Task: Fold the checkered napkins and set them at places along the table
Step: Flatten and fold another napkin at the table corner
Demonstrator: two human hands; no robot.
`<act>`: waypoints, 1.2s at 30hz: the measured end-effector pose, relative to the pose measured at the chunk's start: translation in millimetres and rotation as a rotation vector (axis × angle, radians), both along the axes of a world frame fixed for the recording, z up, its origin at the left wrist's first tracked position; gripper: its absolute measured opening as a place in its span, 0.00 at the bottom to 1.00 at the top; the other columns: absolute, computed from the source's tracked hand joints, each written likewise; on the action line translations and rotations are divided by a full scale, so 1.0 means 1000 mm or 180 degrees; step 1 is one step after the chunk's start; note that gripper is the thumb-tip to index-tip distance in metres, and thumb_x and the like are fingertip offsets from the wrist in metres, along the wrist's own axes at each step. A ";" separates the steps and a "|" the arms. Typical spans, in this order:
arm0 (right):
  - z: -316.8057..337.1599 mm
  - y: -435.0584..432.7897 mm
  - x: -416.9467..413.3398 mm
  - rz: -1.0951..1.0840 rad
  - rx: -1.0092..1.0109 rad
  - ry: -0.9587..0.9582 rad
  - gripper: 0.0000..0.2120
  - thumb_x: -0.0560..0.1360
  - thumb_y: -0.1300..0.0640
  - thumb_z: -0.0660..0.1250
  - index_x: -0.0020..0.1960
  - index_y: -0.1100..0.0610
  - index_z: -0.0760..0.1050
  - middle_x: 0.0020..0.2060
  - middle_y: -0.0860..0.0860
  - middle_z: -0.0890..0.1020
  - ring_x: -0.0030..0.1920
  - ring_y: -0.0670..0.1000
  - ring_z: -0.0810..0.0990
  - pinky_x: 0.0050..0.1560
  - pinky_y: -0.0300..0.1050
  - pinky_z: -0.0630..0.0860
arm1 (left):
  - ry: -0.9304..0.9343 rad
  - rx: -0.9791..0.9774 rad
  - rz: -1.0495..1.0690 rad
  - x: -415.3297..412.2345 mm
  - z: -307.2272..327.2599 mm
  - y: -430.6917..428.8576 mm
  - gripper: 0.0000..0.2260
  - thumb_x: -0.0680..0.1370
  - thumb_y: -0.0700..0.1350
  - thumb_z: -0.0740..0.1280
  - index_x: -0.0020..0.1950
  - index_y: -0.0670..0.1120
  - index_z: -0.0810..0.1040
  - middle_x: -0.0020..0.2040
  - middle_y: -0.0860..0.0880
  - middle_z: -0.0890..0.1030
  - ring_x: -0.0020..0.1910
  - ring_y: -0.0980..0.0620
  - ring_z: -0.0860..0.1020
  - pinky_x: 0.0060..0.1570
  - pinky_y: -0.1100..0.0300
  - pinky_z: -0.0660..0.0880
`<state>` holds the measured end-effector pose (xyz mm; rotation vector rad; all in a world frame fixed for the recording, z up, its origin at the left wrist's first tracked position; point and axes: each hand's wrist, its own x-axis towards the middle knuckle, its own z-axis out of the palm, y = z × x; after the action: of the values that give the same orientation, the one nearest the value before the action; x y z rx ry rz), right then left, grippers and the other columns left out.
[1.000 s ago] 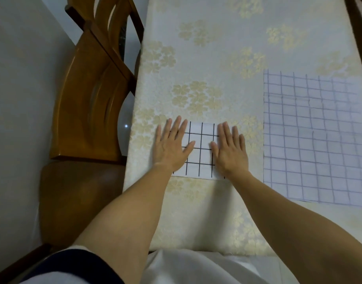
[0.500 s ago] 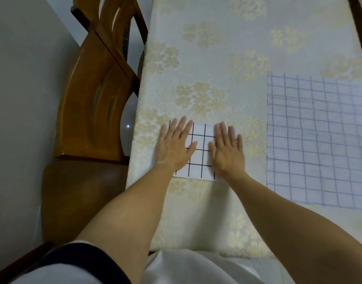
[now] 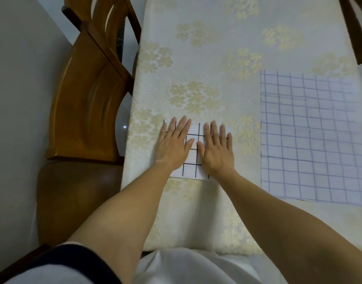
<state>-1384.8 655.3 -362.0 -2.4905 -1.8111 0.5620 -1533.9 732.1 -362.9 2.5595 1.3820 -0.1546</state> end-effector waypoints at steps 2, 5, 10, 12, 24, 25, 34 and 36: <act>-0.002 -0.013 0.016 -0.0002 -0.0071 -0.0112 0.31 0.83 0.36 0.36 0.81 0.48 0.31 0.80 0.48 0.33 0.79 0.55 0.30 0.79 0.58 0.35 | 0.0119 0.0094 0.0031 -0.011 -0.005 0.000 0.29 0.84 0.63 0.37 0.83 0.55 0.37 0.83 0.54 0.39 0.82 0.48 0.39 0.80 0.43 0.41; 0.001 -0.026 0.045 -0.0187 -0.0221 -0.0134 0.33 0.81 0.33 0.34 0.80 0.48 0.29 0.79 0.47 0.31 0.79 0.54 0.29 0.79 0.59 0.35 | 0.0102 0.0002 0.0236 -0.021 -0.004 0.007 0.29 0.83 0.65 0.36 0.82 0.56 0.35 0.82 0.54 0.36 0.82 0.48 0.37 0.79 0.42 0.40; 0.007 -0.031 0.061 -0.0256 -0.0435 -0.0266 0.36 0.80 0.32 0.32 0.80 0.50 0.28 0.78 0.46 0.29 0.78 0.54 0.29 0.78 0.60 0.33 | 0.0159 -0.0035 0.0573 -0.048 -0.002 0.013 0.31 0.82 0.66 0.34 0.81 0.56 0.32 0.82 0.55 0.33 0.81 0.49 0.35 0.79 0.42 0.39; 0.010 -0.028 0.059 -0.0321 -0.0415 -0.0102 0.36 0.82 0.34 0.36 0.80 0.52 0.30 0.79 0.48 0.31 0.79 0.55 0.31 0.78 0.59 0.33 | 0.0195 -0.0068 0.0538 -0.052 -0.001 0.015 0.31 0.81 0.66 0.34 0.81 0.54 0.32 0.82 0.55 0.33 0.81 0.48 0.35 0.79 0.42 0.38; 0.035 -0.029 0.020 -0.2349 0.0394 0.1416 0.27 0.79 0.53 0.65 0.74 0.63 0.63 0.68 0.62 0.69 0.63 0.63 0.74 0.62 0.55 0.74 | -0.0170 -0.0045 -0.0034 0.002 -0.002 -0.025 0.26 0.86 0.52 0.46 0.84 0.50 0.44 0.84 0.49 0.42 0.82 0.47 0.40 0.80 0.47 0.41; 0.035 -0.027 0.019 -0.2472 0.0327 0.1498 0.27 0.79 0.51 0.66 0.72 0.63 0.64 0.67 0.62 0.71 0.60 0.62 0.76 0.60 0.56 0.76 | -0.0175 -0.0045 -0.0008 0.001 -0.005 -0.026 0.27 0.86 0.55 0.46 0.84 0.52 0.44 0.84 0.50 0.42 0.82 0.48 0.40 0.81 0.47 0.41; 0.035 -0.028 0.031 -0.2682 -0.0014 0.1958 0.16 0.77 0.46 0.69 0.42 0.59 0.75 0.35 0.54 0.74 0.37 0.53 0.74 0.37 0.46 0.70 | -0.0201 0.0109 0.0009 0.000 -0.011 -0.026 0.29 0.85 0.61 0.44 0.83 0.55 0.42 0.84 0.51 0.42 0.82 0.47 0.42 0.80 0.46 0.43; 0.042 -0.030 0.027 -0.2598 0.0194 0.1964 0.14 0.78 0.47 0.68 0.43 0.58 0.74 0.37 0.52 0.77 0.38 0.52 0.76 0.37 0.45 0.71 | -0.0221 0.0122 0.0048 0.000 -0.011 -0.027 0.28 0.85 0.60 0.44 0.83 0.55 0.43 0.84 0.51 0.43 0.82 0.48 0.42 0.80 0.45 0.42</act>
<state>-1358.3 625.1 -320.1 -2.3355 -0.5317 1.0036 -1533.4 705.5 -373.4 2.5587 1.3915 -0.0366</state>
